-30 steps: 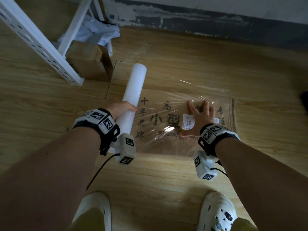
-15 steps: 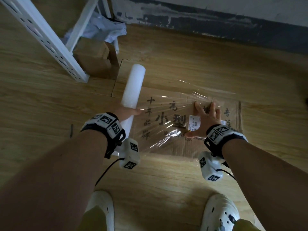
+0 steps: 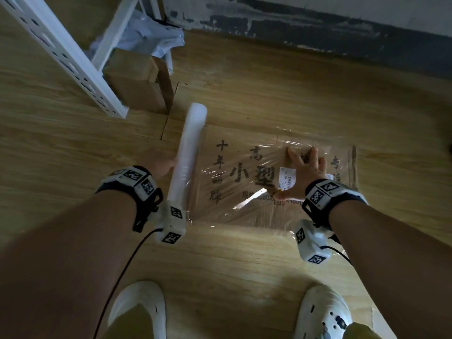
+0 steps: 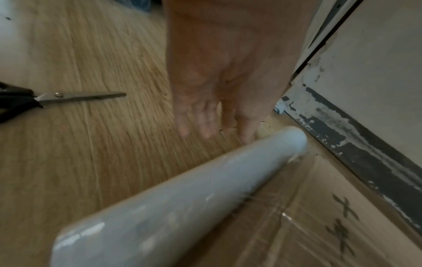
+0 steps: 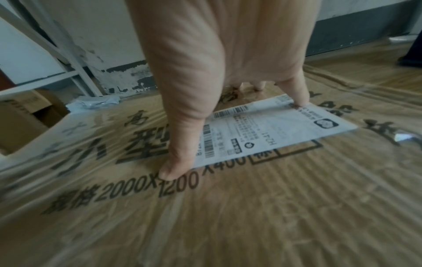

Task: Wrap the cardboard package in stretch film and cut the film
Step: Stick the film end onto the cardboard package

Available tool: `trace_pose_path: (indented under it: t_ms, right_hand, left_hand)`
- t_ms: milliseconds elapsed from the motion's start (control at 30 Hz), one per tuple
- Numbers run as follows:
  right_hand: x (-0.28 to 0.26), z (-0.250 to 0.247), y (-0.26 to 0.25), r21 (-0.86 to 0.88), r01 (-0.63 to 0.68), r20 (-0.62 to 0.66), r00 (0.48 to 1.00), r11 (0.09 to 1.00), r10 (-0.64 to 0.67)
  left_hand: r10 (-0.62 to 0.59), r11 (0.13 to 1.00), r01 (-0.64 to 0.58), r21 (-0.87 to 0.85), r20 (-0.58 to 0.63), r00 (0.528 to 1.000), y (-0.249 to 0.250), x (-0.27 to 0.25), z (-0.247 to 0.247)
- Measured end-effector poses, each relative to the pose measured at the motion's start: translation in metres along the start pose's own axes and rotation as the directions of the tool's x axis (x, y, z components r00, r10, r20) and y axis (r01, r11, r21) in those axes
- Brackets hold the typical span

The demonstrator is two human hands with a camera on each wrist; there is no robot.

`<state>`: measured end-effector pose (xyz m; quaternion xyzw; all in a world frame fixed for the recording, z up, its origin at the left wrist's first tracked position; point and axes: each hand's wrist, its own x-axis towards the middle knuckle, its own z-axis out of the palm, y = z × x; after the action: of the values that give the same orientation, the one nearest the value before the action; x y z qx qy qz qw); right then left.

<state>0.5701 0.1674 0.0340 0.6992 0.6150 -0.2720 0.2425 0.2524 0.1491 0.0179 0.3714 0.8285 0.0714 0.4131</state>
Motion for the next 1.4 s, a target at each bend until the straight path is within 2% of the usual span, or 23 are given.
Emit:
trace_pose_path:
  t_ms: [67,133,200,267,433,500,567,633,767,867,967,1067,1133,1200,1300,1400]
  right_hand:
    - [0.002,-0.001,0.0,-0.001,-0.005,-0.001,1.0,1.0,0.005]
    - [0.001,-0.001,-0.001,-0.004,-0.009,-0.006,1.0,1.0,0.009]
    - [0.0,-0.002,-0.003,-0.019,-0.007,-0.013,1.0,1.0,0.007]
    - [0.001,-0.002,-0.004,-0.026,-0.018,-0.007,1.0,0.999,0.018]
    - [0.001,-0.021,-0.02,-0.082,-0.05,0.028,0.998,0.995,0.052]
    - [0.009,-0.029,-0.039,-0.155,-0.027,-0.001,1.0,0.988,0.027]
    - [0.017,-0.029,-0.059,-0.199,-0.003,-0.084,0.996,0.98,-0.014]
    - [0.019,-0.026,-0.078,-0.2,0.065,-0.149,0.984,0.978,-0.096]
    - [0.027,-0.027,-0.098,-0.243,0.176,-0.114,0.971,0.954,-0.208]
    - [0.036,-0.033,-0.099,-0.253,0.214,-0.046,0.972,0.944,-0.233]
    - [0.032,-0.034,-0.097,-0.259,0.221,-0.063,0.968,0.94,-0.244]
    - [0.033,-0.036,-0.096,-0.263,0.217,-0.062,0.969,0.94,-0.241]
    - [0.033,-0.041,-0.097,-0.285,0.21,-0.05,0.971,0.935,-0.233]
    - [0.034,-0.043,-0.098,-0.323,0.22,-0.026,0.97,0.921,-0.241]
    - [0.03,-0.043,-0.095,-0.306,0.25,-0.032,0.962,0.919,-0.272]
    - [0.026,-0.04,-0.091,-0.237,0.282,-0.061,0.951,0.93,-0.304]
  left_hand:
    - [0.036,0.988,-0.038,-0.151,-0.017,0.999,0.004,0.001,-0.005]
    - [0.031,0.939,0.02,-0.343,0.144,0.989,0.012,-0.002,0.0]
    - [0.007,0.903,0.13,-0.409,0.318,0.948,0.023,-0.012,0.01]
    - [-0.031,0.888,0.186,-0.421,0.349,0.936,0.033,-0.022,0.017]
    - [0.05,0.944,0.069,-0.323,0.348,0.936,0.026,-0.019,0.014]
    - [0.085,0.948,0.035,-0.317,0.357,0.93,0.025,-0.021,0.012]
    - [0.097,0.957,0.017,-0.29,0.376,0.922,0.024,-0.019,0.012]
    - [0.088,0.961,0.026,-0.274,0.395,0.914,0.024,-0.017,0.013]
    - [0.084,0.953,0.05,-0.299,0.42,0.904,0.023,-0.014,0.012]
    - [0.05,0.926,0.111,-0.36,0.411,0.91,0.022,-0.01,0.016]
    - [0.01,0.916,0.144,-0.374,0.383,0.924,0.026,-0.005,0.019]
    - [0.053,0.964,0.055,-0.26,0.387,0.92,0.031,-0.004,0.022]
    - [0.1,0.991,-0.065,-0.115,0.331,0.938,0.033,-0.003,0.024]
    - [0.132,0.991,-0.133,-0.016,0.294,0.947,0.036,-0.001,0.026]
    - [0.139,0.985,-0.162,0.055,0.295,0.945,0.041,-0.002,0.024]
    - [0.113,0.989,-0.135,0.057,0.293,0.95,0.044,-0.003,0.025]
